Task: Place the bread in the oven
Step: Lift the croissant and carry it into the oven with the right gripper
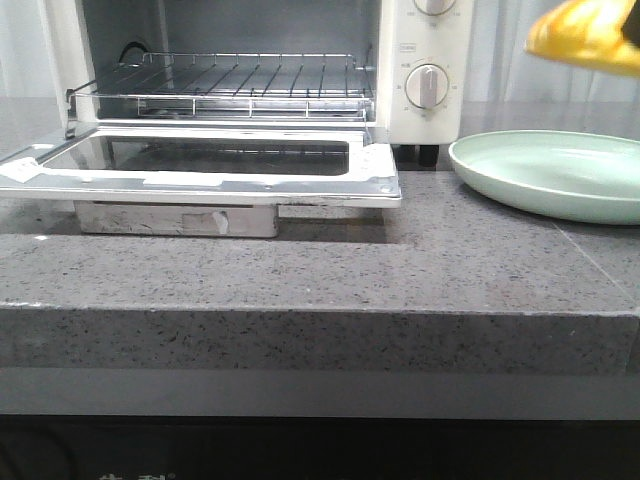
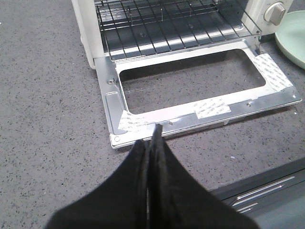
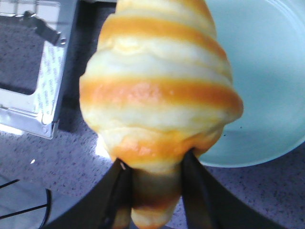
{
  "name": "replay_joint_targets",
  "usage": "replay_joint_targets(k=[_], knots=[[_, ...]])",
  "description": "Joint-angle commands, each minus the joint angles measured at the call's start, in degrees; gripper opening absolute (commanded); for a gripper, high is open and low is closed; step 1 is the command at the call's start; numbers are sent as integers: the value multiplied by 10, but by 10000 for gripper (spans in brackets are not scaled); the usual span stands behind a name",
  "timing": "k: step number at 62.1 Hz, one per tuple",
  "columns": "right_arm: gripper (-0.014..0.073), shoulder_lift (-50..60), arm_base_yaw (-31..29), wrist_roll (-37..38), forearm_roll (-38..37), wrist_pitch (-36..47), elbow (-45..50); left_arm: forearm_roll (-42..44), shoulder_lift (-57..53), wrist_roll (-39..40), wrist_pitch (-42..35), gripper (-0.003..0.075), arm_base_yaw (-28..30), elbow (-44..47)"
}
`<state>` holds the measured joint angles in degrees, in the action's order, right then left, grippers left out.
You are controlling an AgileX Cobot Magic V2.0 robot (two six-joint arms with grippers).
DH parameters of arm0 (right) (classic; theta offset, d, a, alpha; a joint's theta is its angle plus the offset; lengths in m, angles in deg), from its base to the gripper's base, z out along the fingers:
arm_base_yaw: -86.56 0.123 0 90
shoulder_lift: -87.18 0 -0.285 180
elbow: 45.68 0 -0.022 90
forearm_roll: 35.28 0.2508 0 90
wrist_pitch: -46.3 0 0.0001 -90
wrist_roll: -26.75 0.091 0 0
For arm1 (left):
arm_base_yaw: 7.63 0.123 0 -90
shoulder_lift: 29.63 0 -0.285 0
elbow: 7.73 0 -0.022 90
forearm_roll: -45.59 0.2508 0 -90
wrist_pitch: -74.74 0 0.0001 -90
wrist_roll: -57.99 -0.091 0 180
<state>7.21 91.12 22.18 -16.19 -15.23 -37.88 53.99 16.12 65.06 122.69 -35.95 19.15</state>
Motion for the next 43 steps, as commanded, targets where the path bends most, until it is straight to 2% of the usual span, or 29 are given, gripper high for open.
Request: replay_joint_targets(k=[1,15,22,37,43], knots=[[87,36,29,-17,15,11,-16,4,0,8,-41,-17,0,-14],[87,28,167,-17,15,56,-26,4,0,8,-42,-17,0,-14],[87,-3,213,-17,14,72,-55,4,0,8,-44,-17,0,-14],[87,-112,266,-7,-2,83,-165,4,0,8,-46,-17,0,-14],[87,-156,287,20,-51,89,-208,4,0,8,-47,-17,0,-14]])
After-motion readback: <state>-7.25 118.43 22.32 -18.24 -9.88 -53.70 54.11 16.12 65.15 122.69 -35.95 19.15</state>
